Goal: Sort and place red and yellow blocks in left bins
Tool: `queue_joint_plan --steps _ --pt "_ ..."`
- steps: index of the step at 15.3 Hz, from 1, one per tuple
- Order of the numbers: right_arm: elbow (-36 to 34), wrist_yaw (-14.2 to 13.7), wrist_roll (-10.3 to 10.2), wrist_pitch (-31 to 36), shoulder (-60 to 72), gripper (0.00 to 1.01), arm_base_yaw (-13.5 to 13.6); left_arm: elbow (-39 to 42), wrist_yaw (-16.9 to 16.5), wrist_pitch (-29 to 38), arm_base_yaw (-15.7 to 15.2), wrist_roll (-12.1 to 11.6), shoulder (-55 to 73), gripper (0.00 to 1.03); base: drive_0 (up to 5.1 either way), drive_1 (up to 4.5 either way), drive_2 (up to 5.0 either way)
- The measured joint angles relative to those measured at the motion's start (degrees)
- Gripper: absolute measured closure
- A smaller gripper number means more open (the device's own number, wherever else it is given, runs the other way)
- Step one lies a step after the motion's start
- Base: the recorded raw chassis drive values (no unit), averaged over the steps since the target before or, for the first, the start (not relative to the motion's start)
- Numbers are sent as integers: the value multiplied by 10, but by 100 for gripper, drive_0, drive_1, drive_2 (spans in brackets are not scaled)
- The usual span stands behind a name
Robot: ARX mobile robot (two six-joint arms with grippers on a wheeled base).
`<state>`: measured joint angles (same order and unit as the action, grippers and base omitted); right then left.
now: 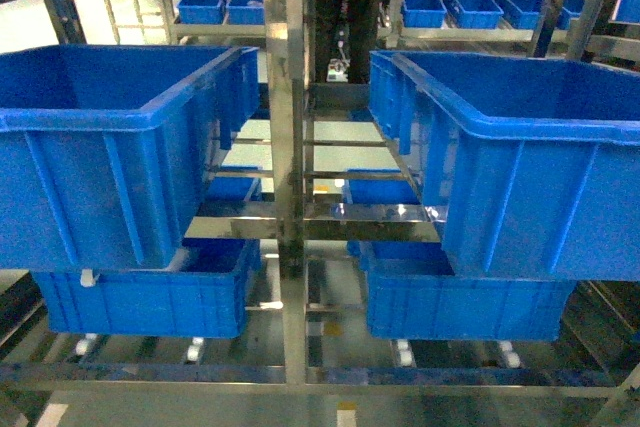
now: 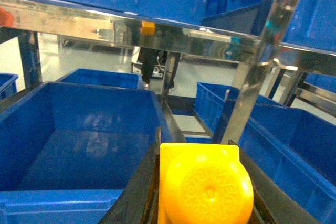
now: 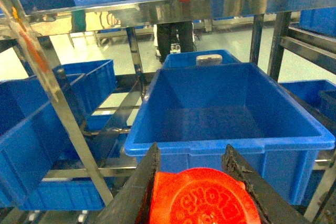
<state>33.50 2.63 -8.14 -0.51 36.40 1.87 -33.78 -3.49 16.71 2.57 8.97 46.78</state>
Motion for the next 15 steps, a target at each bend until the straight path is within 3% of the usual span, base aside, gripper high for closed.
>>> queue_joint_plan --steps 2,15 --pt "0 0 0 -1 -1 73 0 0 3 1 -2 0 0 77 0 0 0" --pt "0 0 0 1 -2 73 0 0 -1 2 0 0 -2 77 8 433 -416"
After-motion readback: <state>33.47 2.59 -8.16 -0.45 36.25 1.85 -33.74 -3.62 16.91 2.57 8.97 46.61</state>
